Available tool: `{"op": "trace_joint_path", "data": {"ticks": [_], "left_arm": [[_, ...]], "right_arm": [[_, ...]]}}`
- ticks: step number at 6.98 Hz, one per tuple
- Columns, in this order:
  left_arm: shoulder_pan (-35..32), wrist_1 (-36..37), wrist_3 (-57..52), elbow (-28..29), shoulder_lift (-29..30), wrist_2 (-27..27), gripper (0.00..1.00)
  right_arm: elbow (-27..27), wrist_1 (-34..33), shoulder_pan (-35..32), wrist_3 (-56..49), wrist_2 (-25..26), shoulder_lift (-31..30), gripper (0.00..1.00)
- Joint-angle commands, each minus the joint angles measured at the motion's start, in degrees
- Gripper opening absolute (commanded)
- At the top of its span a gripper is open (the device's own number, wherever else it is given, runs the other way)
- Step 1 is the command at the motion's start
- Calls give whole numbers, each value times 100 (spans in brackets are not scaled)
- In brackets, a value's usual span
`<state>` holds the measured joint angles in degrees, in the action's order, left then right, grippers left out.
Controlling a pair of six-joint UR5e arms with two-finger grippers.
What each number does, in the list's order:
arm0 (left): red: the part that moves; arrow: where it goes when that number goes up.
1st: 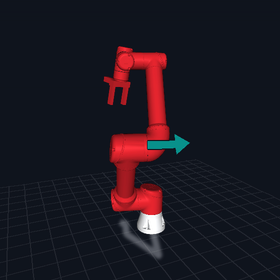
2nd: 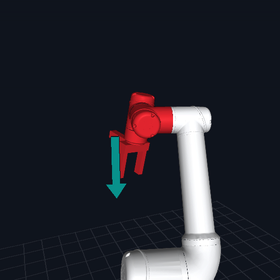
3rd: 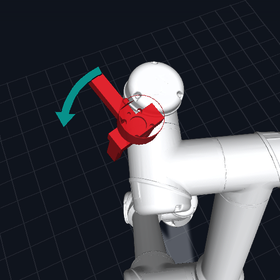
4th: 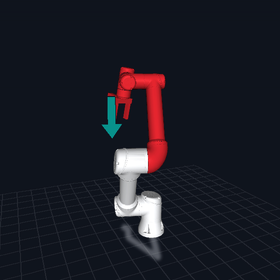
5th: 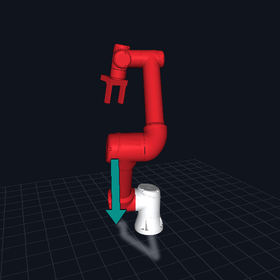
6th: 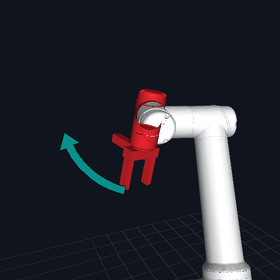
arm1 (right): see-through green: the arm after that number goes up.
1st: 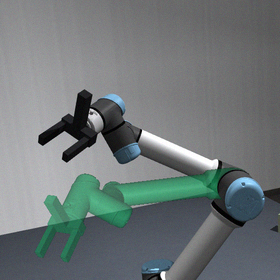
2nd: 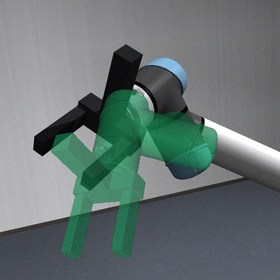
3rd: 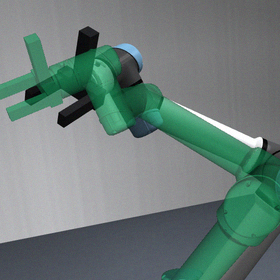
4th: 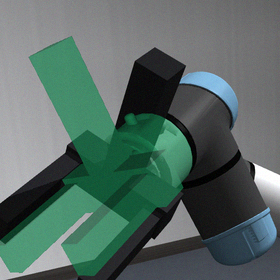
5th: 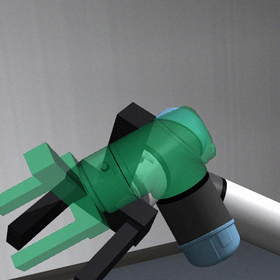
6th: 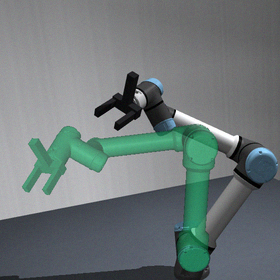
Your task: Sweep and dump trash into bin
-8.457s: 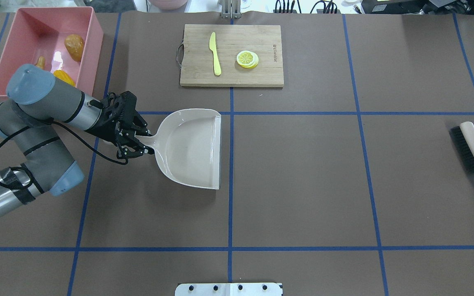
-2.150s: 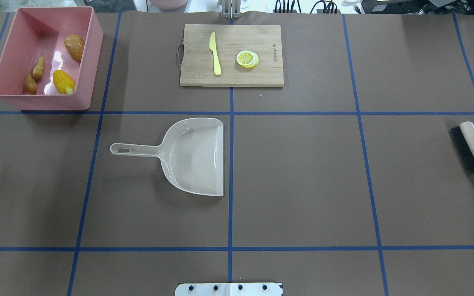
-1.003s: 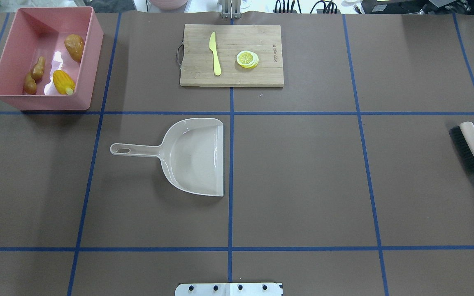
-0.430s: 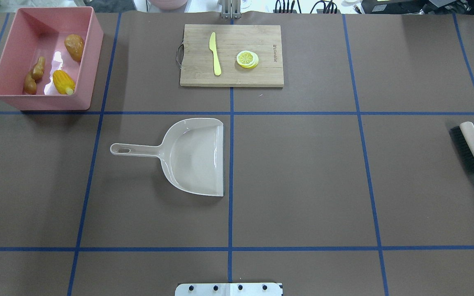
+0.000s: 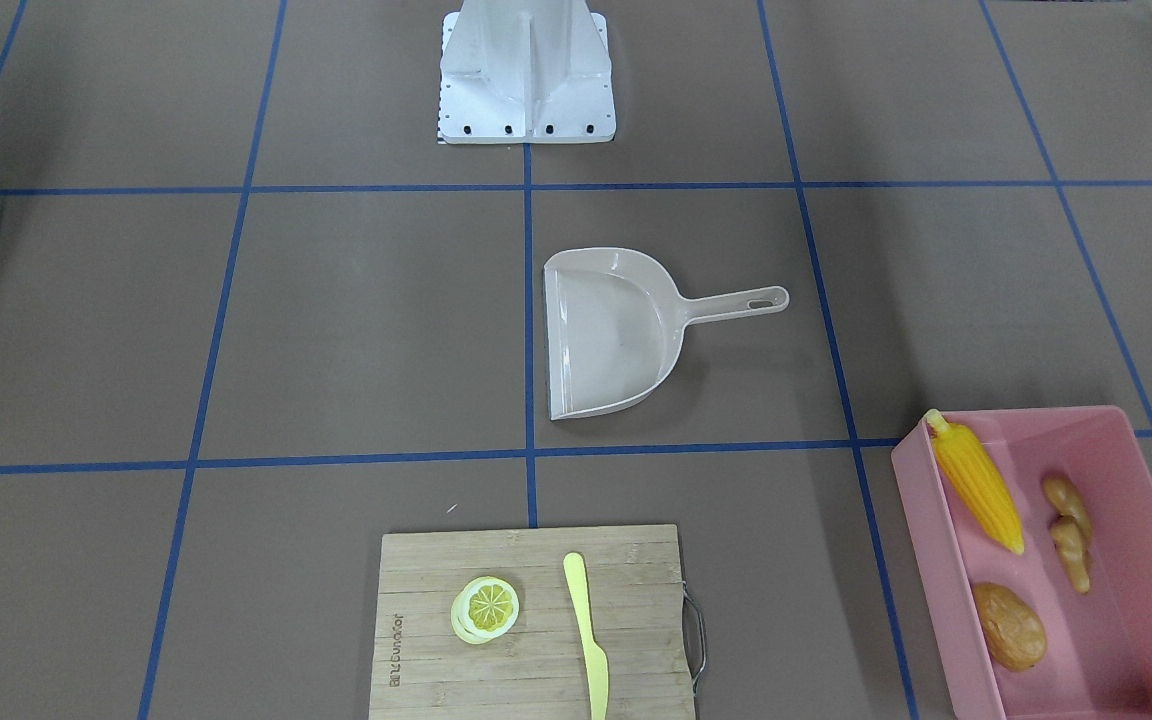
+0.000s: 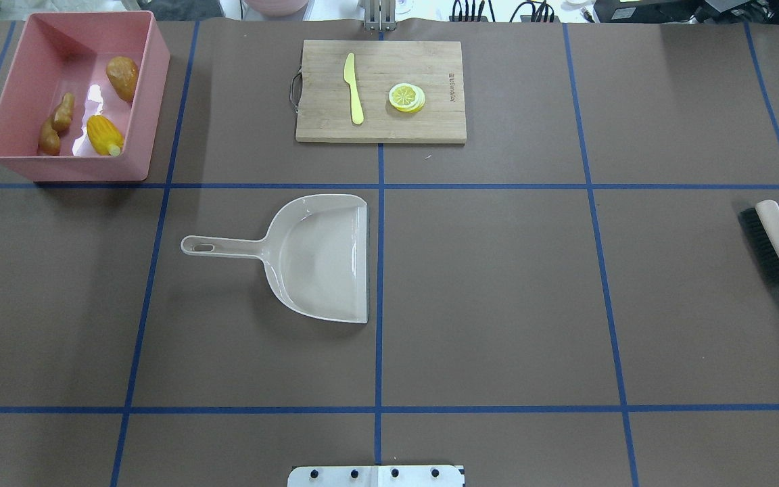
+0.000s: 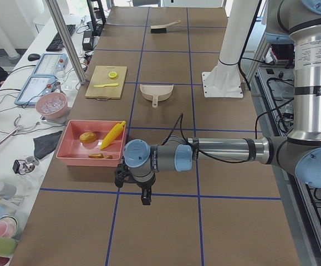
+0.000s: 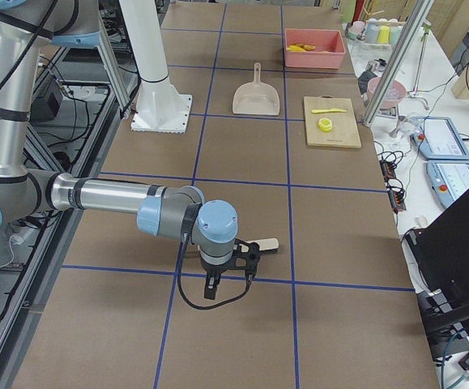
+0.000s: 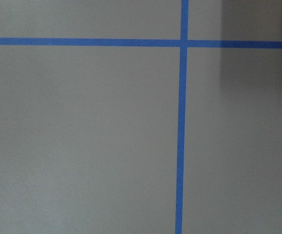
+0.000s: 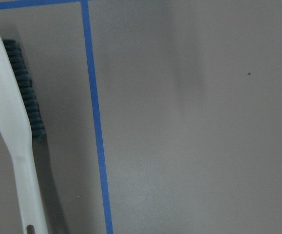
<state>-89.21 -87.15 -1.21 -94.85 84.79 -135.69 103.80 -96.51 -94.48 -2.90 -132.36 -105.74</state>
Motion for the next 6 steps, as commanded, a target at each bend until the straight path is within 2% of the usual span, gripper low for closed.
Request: {"op": "trace_joint_path", "data": {"ticks": [1,6], "left_arm": [[0,5,24,-7,12,24,99],[0,14,42,36,-85,25,99]], "right_arm": [[-17,0,0,0,9,1,100],[27,0,0,0,0,10,100]]}}
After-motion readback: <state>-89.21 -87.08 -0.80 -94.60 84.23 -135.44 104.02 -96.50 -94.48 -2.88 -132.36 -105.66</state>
